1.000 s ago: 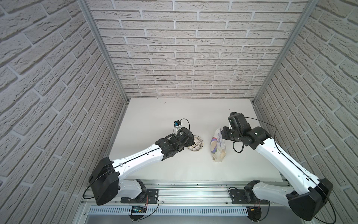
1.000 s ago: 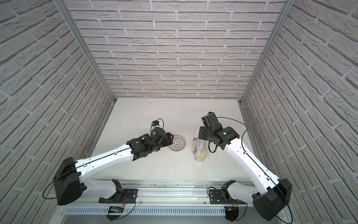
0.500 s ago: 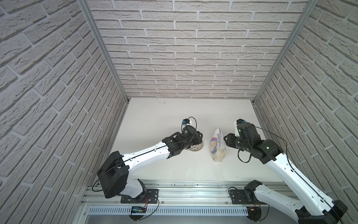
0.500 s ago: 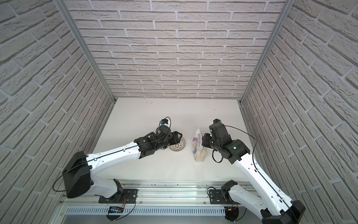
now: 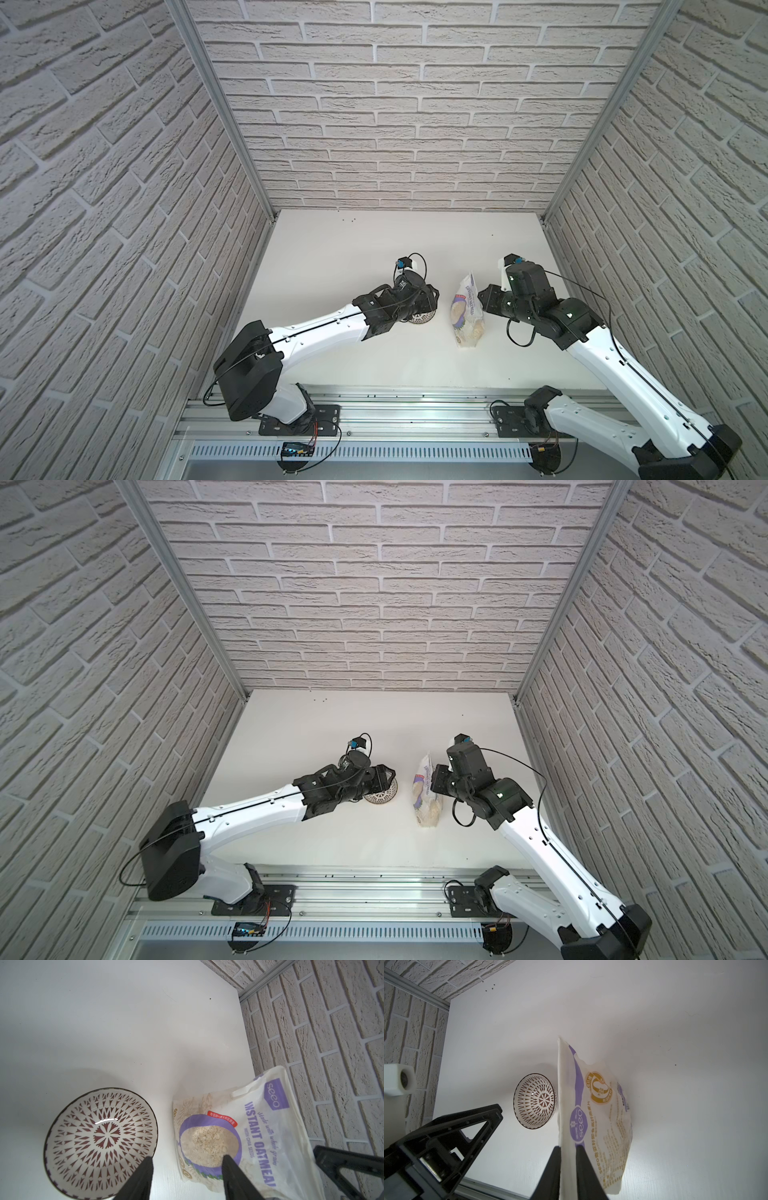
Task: Pour the oats into the breakfast bowl
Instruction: Open the oats bag at the center of the board.
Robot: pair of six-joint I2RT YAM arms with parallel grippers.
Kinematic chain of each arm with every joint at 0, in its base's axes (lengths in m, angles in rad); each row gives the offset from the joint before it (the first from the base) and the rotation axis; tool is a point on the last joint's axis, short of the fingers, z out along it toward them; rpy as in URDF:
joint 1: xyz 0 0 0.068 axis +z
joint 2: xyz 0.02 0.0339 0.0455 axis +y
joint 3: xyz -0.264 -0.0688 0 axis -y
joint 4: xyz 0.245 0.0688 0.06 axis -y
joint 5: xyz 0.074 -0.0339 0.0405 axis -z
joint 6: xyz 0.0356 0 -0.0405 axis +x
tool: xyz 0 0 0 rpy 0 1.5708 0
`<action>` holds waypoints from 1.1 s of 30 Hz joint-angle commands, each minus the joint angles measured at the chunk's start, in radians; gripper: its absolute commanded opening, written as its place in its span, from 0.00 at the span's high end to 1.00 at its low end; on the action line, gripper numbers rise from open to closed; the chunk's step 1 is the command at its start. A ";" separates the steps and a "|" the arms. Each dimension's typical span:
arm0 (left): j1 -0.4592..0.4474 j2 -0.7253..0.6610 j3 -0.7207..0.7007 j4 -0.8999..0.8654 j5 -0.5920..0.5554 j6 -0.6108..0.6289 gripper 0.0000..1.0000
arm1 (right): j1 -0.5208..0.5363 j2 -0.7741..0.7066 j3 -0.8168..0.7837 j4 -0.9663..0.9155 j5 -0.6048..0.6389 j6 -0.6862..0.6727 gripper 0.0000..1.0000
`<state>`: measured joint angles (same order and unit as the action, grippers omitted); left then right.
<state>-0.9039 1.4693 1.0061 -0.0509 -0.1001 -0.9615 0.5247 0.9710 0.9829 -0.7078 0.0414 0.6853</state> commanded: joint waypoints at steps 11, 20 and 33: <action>-0.006 0.004 0.044 0.029 -0.002 0.002 0.44 | 0.000 -0.003 -0.035 0.011 0.028 -0.005 0.89; -0.006 0.006 0.048 0.029 0.002 0.001 0.43 | 0.001 -0.009 -0.053 -0.022 0.064 -0.025 0.90; -0.006 0.018 0.086 0.039 0.026 -0.003 0.42 | 0.001 0.027 -0.060 -0.044 0.037 -0.048 0.88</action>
<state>-0.9039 1.4746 1.0538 -0.0483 -0.0937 -0.9668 0.5247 0.9791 0.9539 -0.6945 0.0750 0.6559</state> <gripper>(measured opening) 0.580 0.116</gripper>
